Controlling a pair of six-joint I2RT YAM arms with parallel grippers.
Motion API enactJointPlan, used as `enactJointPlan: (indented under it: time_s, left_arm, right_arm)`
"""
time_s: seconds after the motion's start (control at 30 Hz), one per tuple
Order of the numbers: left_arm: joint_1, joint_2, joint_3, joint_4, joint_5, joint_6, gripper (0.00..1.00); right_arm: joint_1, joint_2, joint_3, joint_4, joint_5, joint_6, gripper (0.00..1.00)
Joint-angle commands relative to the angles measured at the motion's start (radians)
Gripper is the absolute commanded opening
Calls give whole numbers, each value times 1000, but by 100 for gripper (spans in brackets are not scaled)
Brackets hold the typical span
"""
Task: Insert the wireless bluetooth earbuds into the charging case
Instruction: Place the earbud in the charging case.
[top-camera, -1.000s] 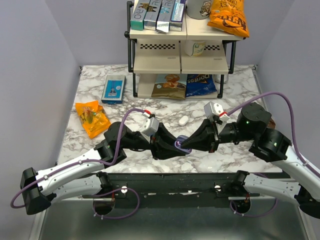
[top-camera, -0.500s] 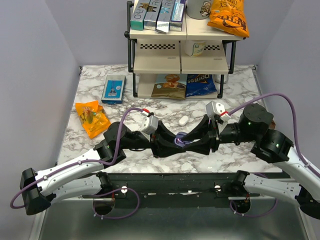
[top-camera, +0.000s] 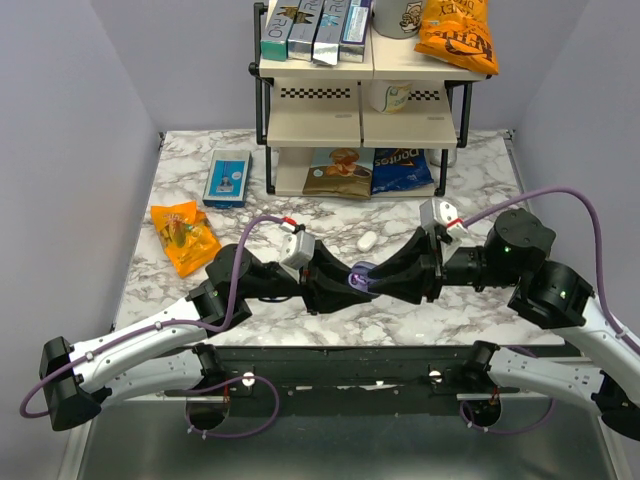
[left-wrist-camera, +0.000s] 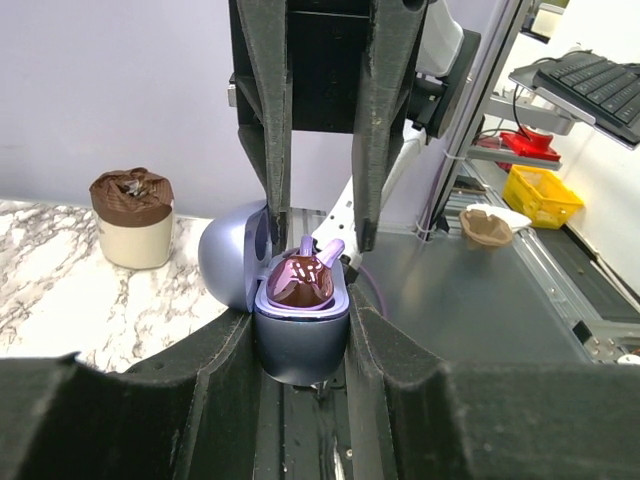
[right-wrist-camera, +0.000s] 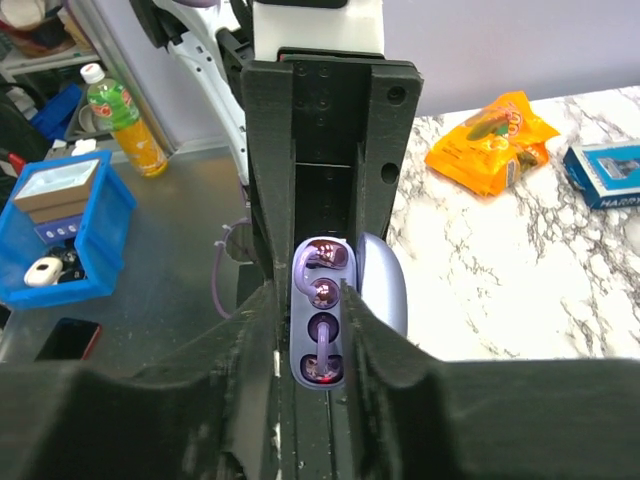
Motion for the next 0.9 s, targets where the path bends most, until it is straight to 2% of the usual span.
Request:
enactJointPlan:
  time_s: [0.0,0.33,0.77,0.87]
  left_arm:
    - [-8,-5,17,-3,-12,39,0]
    - [-9,-12,5,-17,-63,67,0]
    - [-8,-9,5,-12,-69,70,0]
    - [-9,-5,6,-11,-63,70,0]
  right_arm:
    - [-1,35,59,-45,63,30,36]
    - [-2,70,99,-94,78,60,33]
    - [-1,97,102,-137,69,38,22]
    - [-2,97,102,-138,80,36,15]
